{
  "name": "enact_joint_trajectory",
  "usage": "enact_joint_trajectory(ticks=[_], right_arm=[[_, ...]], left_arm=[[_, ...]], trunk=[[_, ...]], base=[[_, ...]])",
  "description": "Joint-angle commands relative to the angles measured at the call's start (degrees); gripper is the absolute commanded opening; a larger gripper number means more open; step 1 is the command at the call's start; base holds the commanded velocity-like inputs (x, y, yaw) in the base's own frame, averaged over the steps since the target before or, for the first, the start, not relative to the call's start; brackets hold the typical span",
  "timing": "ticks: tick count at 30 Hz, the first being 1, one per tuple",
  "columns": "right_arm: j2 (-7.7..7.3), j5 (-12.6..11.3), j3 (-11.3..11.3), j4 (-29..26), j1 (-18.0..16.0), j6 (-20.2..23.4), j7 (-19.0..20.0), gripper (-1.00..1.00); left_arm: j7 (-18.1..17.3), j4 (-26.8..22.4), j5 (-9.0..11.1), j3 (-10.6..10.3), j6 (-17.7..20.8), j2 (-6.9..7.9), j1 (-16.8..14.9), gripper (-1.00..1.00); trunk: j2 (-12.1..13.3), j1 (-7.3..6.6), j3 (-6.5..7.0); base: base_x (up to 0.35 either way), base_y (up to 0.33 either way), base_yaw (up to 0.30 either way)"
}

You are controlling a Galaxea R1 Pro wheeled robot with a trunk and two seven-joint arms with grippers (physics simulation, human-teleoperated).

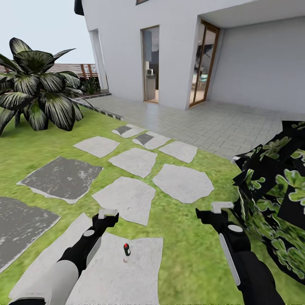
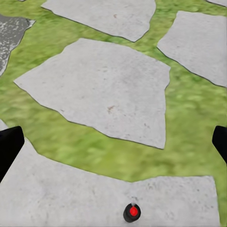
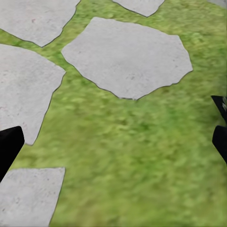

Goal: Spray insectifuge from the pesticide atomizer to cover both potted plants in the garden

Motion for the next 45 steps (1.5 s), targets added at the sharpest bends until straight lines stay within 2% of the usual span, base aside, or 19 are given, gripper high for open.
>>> enact_joint_trajectory(ticks=[1,11,15,26,45], right_arm=[[-0.02,0.2,0.0,-0.1,0.0,0.3,0.0,1.0],[-0.03,0.2,0.0,-0.1,0.0,0.3,0.0,1.0],[-0.03,0.2,0.0,-0.1,0.0,0.3,0.0,1.0],[-0.03,0.2,0.0,-0.1,-0.1,0.3,0.0,1.0],[-0.03,0.2,-0.1,-0.4,0.0,0.3,0.0,1.0]], left_arm=[[0.0,0.0,0.0,0.0,-0.2,-0.02,0.0,1.0],[-0.1,0.1,0.0,0.0,-0.5,-0.01,0.0,1.0],[-0.1,0.1,0.1,0.0,-3.0,-0.05,0.0,1.0],[-0.4,-0.3,0.4,0.1,-5.3,-0.06,0.0,1.0],[-0.4,-0.5,0.6,0.3,-5.6,-0.04,0.0,1.0]], trunk=[[-0.4,0.22,-0.33],[-4.5,2.42,-3.03],[-6.1,3.29,-4.12],[-10.5,5.71,-7.06],[-18.1,9.88,-10.76]], base=[[0.0,0.0,0.0],[0.0,0.0,0.0],[0.0,0.0,0.0],[0.0,0.0,0.0],[0.0,0.0,0.0]])
